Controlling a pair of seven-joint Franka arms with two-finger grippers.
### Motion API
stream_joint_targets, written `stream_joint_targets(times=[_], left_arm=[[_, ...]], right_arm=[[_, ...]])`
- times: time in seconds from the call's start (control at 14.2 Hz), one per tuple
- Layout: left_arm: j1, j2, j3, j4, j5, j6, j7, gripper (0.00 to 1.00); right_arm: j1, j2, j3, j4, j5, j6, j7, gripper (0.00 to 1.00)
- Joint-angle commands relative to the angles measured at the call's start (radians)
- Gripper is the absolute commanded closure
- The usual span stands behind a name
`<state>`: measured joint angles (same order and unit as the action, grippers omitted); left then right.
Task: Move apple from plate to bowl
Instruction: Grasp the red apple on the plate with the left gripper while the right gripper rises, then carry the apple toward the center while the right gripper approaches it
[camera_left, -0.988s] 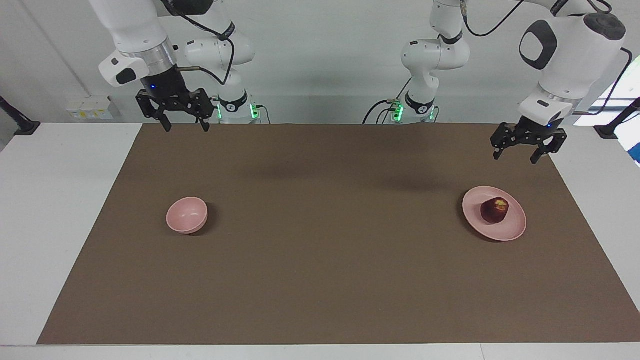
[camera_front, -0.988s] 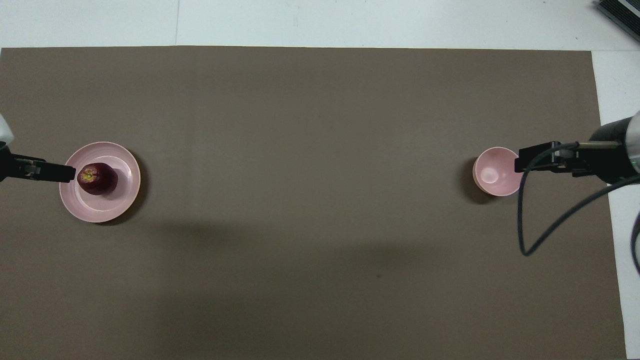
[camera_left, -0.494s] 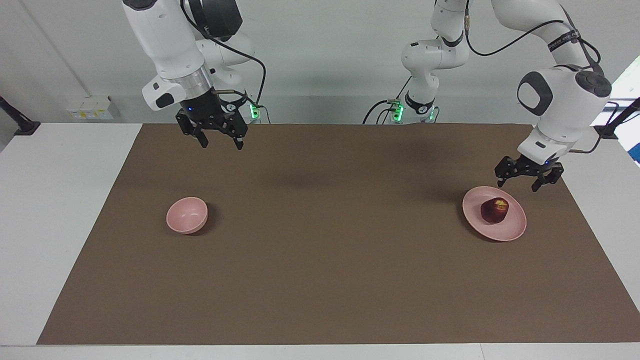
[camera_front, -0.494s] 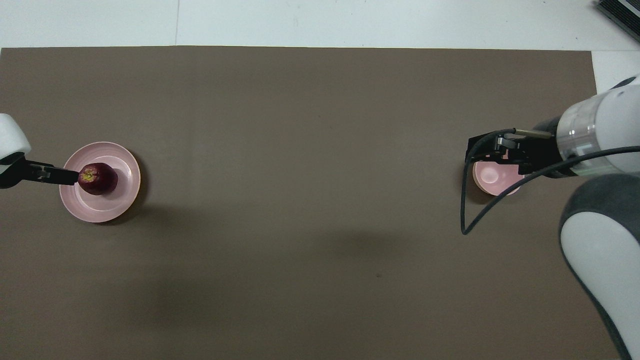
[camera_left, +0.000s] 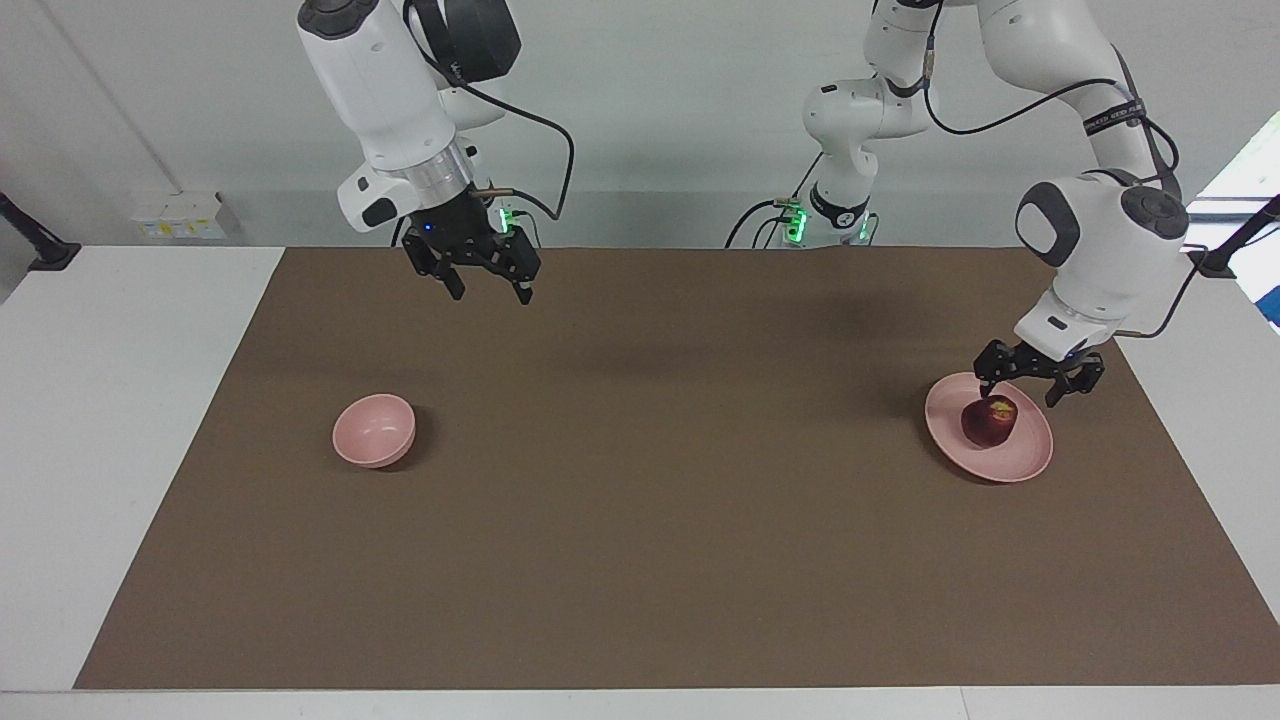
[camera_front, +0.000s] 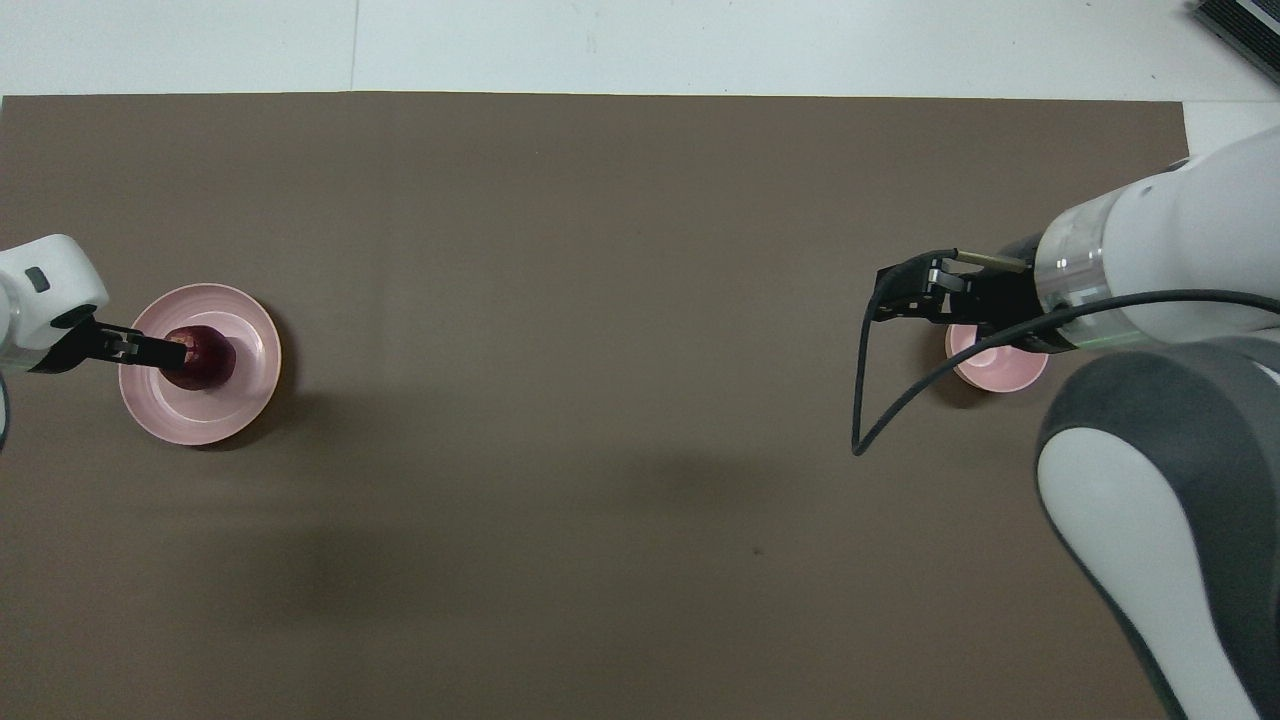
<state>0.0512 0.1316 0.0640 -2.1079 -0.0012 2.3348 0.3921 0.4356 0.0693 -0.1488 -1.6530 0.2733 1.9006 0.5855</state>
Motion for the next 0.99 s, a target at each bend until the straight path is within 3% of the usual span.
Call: stream_joint_targets(times=[0.0, 0.28, 0.42, 0.49, 0.63, 0.78, 0.92], left_arm=[[-0.004, -0.02, -0.001, -0.035, -0.048, 0.04, 0.011, 0.0], [-0.01, 0.026, 0.002, -0.032, -0.057, 0.123, 0.013, 0.0], [-0.007, 0.026, 0.002, -0.032, -0.057, 0.121, 0.03, 0.19], [-0.007, 0.026, 0.002, -0.032, -0.057, 0.117, 0.028, 0.39], [-0.008, 0.026, 0.004, -0.027, -0.057, 0.109, 0.03, 0.89], [-0.011, 0.022, 0.002, -0.023, -0.057, 0.097, 0.028, 1.0], [-0.011, -0.003, -0.009, -0.017, -0.059, 0.081, 0.025, 1.0]], right_arm=[[0.021, 0.027, -0.002, 0.001, 0.076, 0.061, 0.049, 0.0], [0.078, 0.072, -0.002, 0.002, 0.087, 0.142, 0.137, 0.0], [0.107, 0.095, -0.002, 0.002, 0.154, 0.202, 0.203, 0.0], [0.115, 0.106, -0.002, 0.002, 0.193, 0.239, 0.229, 0.0], [0.135, 0.118, -0.002, 0.01, 0.247, 0.284, 0.292, 0.0], [0.149, 0.127, -0.002, 0.01, 0.325, 0.323, 0.345, 0.0], [0.158, 0.139, -0.002, 0.01, 0.368, 0.345, 0.376, 0.0]])
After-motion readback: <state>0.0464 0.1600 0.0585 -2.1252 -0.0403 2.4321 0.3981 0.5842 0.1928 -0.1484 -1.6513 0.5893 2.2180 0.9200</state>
